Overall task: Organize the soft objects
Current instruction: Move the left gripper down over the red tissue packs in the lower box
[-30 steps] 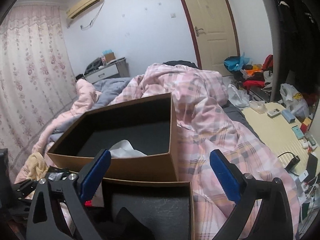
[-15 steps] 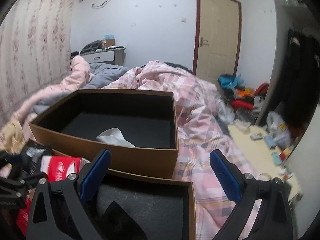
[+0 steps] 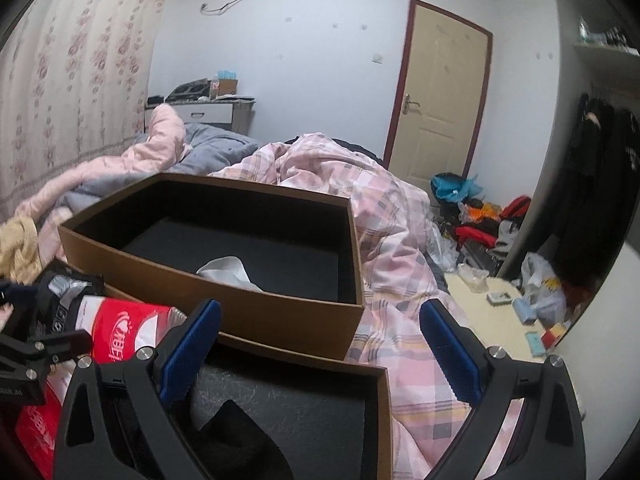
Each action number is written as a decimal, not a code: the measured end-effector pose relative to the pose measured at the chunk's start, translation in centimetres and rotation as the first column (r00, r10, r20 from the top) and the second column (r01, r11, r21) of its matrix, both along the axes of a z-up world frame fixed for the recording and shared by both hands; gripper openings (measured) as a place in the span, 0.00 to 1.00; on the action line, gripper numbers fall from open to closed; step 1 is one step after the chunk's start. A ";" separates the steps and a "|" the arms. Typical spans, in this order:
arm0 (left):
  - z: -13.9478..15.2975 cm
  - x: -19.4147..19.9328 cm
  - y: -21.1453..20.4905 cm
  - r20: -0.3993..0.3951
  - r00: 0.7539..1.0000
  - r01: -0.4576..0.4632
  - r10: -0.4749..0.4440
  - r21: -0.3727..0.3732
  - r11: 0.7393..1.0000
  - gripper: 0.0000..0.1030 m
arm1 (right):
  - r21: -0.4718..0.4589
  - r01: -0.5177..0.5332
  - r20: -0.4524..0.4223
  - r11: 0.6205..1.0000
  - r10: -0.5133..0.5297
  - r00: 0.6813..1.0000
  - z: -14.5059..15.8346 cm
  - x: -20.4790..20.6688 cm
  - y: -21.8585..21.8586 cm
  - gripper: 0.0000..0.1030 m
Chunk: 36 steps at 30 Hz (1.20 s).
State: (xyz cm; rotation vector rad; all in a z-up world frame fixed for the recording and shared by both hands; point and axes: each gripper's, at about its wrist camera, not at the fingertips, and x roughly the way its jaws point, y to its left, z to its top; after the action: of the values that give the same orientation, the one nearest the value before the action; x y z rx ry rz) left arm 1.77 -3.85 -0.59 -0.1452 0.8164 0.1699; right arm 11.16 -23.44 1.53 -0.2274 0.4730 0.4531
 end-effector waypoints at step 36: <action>0.3 -0.2 0.1 0.012 1.000 0.000 0.000 0.002 1.000 0.78 | 0.121 0.044 -0.118 0.992 -0.030 0.993 -0.1 1.5 -1.6 0.96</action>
State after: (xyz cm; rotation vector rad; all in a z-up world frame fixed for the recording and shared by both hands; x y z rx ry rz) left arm 1.59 -3.78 -0.28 -0.1444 0.8047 0.1696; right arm 12.63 -25.04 1.44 -0.0728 0.5596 0.4592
